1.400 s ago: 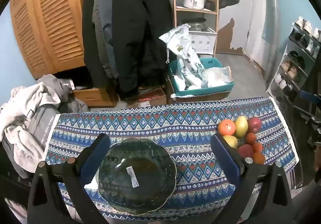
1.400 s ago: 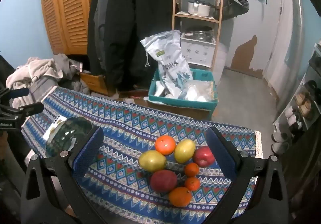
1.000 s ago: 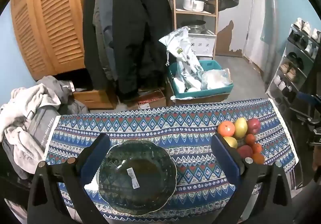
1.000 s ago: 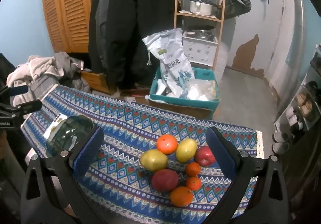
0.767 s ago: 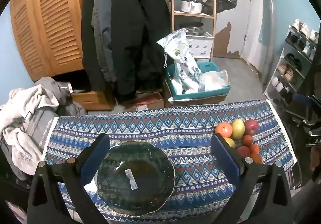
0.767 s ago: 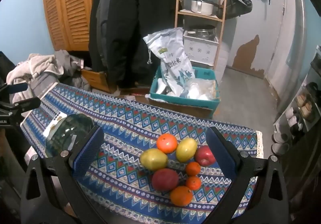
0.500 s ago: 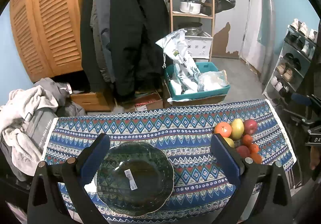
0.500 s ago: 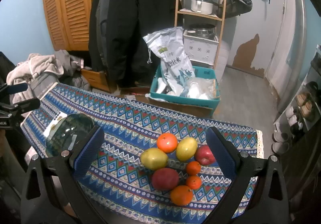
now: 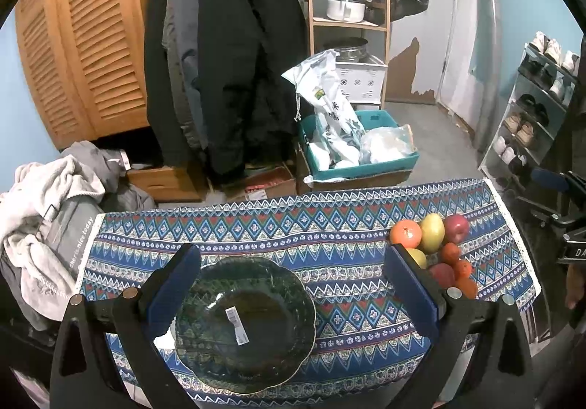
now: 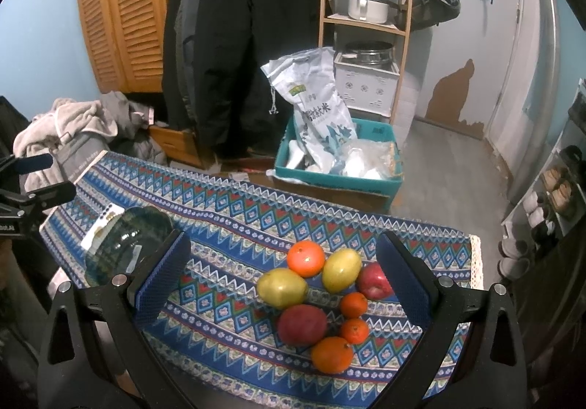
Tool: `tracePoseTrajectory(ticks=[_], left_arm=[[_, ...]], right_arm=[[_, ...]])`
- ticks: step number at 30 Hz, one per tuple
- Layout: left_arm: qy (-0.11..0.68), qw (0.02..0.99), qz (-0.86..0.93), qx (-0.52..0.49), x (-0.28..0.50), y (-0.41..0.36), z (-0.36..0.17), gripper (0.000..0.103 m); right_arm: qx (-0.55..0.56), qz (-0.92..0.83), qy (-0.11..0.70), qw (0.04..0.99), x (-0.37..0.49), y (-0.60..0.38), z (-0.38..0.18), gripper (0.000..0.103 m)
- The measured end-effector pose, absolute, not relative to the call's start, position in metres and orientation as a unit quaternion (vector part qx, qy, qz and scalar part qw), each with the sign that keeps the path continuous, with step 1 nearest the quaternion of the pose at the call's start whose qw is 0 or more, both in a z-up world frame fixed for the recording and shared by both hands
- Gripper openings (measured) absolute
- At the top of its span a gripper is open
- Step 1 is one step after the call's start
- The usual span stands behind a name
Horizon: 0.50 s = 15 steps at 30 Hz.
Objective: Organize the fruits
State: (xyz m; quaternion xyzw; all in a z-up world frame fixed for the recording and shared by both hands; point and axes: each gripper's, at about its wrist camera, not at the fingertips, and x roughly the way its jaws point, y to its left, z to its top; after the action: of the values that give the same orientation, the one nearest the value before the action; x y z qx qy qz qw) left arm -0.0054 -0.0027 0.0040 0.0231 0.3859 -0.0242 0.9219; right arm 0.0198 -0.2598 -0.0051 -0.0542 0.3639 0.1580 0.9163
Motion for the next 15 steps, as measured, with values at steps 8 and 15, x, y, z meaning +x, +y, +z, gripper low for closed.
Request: tracePoseTrajectory(ticks=[8,15], left_arm=[[0.385,0.922,-0.025,0.027,-0.0056,-0.0049,0.0041,0.101],[0.388,0.921,-0.028,0.025,-0.0056,-0.0089,0.0042,0.101]], right_arm=[[-0.054,0.159,0.365,0.916,0.0185,-0.2594,-0.0059,0.100],[-0.051,0.161,0.368,0.914,0.0190,-0.2623,-0.0049,0.100]])
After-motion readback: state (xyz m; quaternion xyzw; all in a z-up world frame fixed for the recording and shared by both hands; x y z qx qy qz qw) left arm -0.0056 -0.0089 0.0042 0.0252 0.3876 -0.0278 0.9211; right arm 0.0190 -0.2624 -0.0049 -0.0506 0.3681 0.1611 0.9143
